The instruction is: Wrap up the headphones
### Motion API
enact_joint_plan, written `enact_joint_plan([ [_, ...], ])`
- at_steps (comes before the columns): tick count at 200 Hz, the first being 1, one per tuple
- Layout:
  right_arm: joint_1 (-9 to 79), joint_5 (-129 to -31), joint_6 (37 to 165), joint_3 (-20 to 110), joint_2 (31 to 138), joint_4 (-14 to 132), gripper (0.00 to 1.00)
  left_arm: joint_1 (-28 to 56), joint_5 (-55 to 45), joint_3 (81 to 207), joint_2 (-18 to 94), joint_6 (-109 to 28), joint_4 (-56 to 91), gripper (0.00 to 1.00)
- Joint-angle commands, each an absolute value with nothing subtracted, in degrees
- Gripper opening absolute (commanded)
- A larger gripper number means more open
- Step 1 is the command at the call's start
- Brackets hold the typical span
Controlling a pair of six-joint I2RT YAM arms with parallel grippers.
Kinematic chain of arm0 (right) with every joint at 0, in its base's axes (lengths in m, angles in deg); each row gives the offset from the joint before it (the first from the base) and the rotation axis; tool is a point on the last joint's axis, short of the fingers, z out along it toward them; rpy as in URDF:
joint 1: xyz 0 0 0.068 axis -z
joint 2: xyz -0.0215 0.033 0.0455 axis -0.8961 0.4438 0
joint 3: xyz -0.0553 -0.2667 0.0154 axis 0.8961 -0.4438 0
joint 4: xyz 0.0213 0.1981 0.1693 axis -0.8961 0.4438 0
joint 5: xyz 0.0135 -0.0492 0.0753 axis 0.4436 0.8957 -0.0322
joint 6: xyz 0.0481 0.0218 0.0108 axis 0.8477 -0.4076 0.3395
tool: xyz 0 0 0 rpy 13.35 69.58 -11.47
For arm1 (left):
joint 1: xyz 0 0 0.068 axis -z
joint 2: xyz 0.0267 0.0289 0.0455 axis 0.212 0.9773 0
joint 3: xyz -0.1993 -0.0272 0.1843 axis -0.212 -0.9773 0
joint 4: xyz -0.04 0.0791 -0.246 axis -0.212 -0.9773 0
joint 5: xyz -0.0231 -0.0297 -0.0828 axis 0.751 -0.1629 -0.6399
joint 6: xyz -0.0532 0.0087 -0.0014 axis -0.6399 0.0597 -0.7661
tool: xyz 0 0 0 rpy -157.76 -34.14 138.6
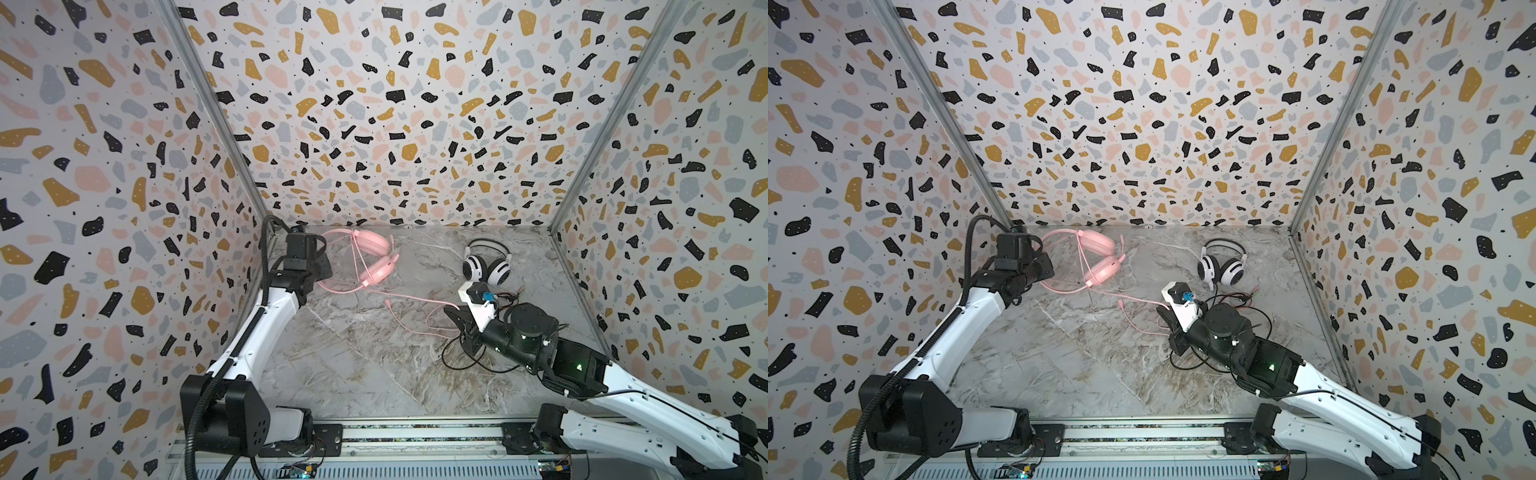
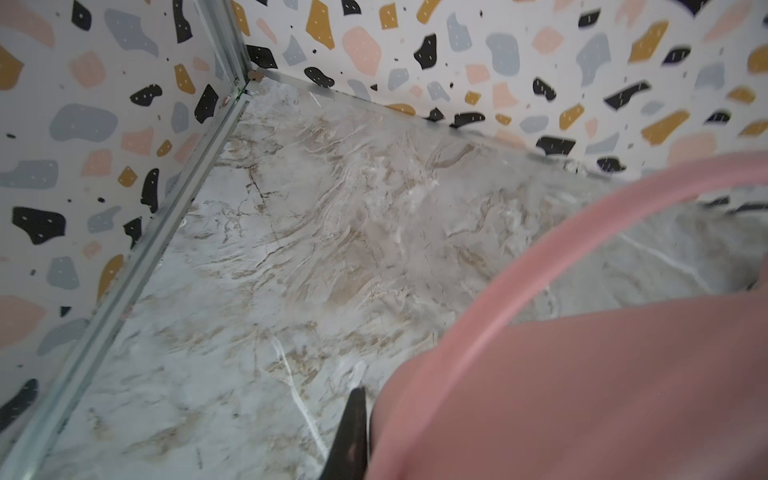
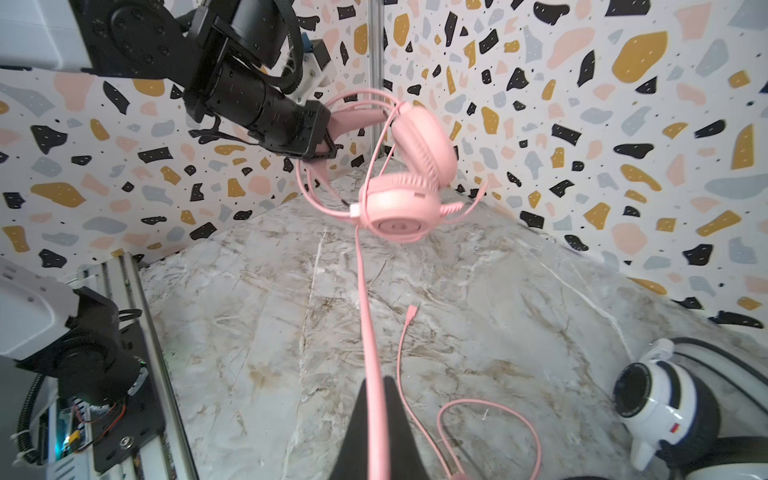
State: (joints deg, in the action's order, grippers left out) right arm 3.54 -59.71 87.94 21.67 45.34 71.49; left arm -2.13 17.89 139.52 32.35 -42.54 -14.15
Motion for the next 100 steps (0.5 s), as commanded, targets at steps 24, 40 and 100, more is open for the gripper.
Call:
enact_joint_plan([
  [24, 4.9, -53.1, 79.3, 32.1, 49.7, 69.9, 0.0, 8.6, 27.3, 141.8, 32.2, -32.7, -18.1, 0.0],
  [40, 7.1, -53.3, 77.7, 36.4, 52.4, 70.1, 0.0, 12.0, 26.3, 140.8, 32.3, -29.8, -18.9, 0.0],
  [100, 21.0, -66.7, 77.2, 44.2, 62.6, 68.7, 0.0, 21.1, 18.9, 136.8, 28.0, -23.6, -18.9, 0.0],
])
